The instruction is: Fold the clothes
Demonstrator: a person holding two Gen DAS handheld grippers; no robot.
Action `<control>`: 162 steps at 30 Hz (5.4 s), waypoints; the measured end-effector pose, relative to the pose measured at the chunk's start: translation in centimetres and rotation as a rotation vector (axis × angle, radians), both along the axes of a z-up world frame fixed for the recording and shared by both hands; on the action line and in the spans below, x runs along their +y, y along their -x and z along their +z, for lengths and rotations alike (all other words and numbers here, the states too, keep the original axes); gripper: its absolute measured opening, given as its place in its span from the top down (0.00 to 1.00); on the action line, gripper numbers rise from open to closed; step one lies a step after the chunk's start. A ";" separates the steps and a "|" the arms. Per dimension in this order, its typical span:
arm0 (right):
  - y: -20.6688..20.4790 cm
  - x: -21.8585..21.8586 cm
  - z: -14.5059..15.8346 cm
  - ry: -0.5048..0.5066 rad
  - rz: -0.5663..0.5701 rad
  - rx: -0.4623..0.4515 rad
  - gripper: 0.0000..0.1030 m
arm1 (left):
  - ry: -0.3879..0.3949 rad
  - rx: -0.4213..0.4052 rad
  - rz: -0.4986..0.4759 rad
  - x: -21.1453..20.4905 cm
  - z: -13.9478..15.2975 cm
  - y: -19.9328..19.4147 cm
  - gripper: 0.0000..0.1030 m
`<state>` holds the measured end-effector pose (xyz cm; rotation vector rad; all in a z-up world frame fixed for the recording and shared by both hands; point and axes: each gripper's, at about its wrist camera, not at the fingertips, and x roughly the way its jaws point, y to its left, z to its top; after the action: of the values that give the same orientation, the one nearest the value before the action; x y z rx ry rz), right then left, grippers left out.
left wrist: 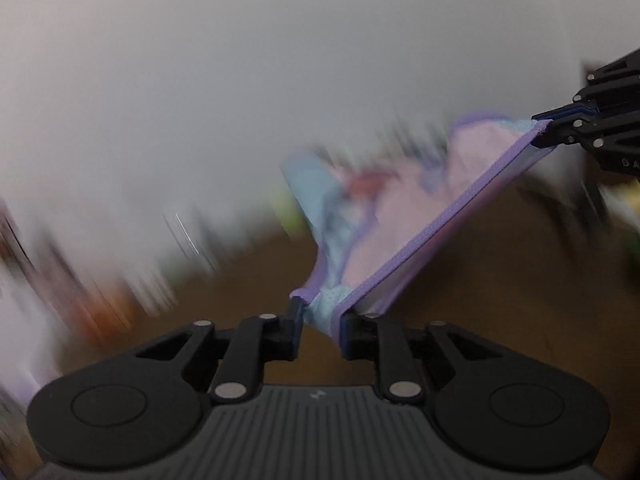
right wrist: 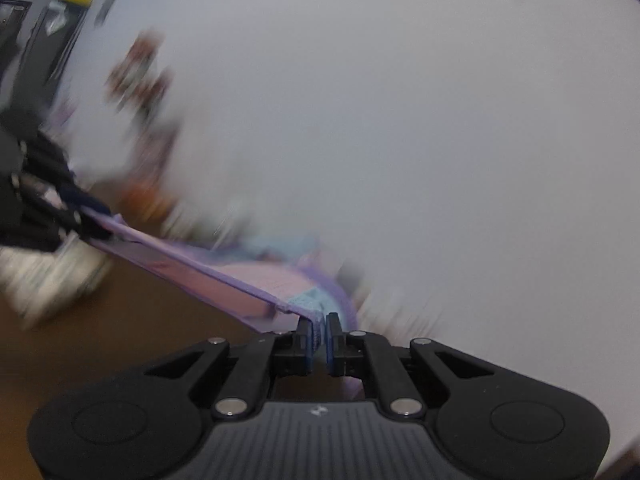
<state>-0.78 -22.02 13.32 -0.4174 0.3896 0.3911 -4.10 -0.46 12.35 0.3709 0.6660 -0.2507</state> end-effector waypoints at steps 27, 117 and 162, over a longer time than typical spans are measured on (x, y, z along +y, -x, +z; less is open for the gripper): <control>-2.9 -3.7 -12.6 -0.280 -0.330 0.315 0.49 | 0.226 0.177 0.047 0.5 -9.5 -12.7 0.89; -24.5 1.4 -14.3 -0.315 -0.283 0.479 0.97 | 0.322 0.166 0.421 8.4 -9.4 -26.3 0.98; 1.3 1.5 -14.1 -0.174 -0.141 0.439 0.72 | 0.291 0.096 0.383 15.8 -9.3 -6.2 0.84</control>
<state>-2.04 -20.52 -0.81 -0.1295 0.8010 0.3746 2.08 15.30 3.03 -0.0512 0.7681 0.0022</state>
